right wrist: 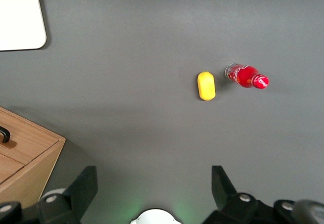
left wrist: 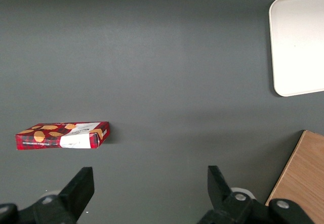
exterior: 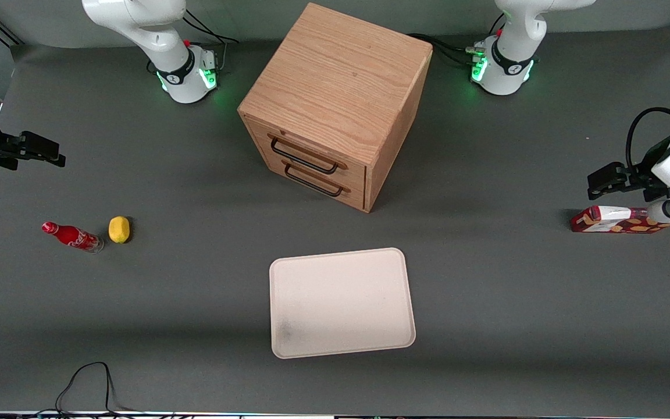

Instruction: Place coke bottle on tray

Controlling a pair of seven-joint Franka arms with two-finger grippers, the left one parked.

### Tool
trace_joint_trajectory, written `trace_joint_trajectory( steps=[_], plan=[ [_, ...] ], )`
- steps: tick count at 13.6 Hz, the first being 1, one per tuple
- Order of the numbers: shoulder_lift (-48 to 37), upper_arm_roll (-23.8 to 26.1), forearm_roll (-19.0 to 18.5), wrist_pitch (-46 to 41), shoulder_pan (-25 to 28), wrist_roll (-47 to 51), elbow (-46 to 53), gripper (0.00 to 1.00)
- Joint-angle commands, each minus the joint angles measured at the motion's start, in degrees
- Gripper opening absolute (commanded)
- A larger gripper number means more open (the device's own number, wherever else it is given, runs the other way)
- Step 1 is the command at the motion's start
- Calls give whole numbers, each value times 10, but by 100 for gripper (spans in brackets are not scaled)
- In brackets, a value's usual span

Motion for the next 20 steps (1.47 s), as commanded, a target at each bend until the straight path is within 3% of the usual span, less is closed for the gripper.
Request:
trace_joint_trajectory(
  steps=[1,12,14,18,20],
  plan=[
    [-2,6,-4,-14,-4,4,10,100],
    [-2,-21,-10,-40,-9,-4,14,100],
    [-1,-28,-50,-33,-10,-26,15,100],
    [18,-122,-53,8,-14,-145,27,100],
    [71,-166,-48,11,-13,-221,88,100]
  ],
)
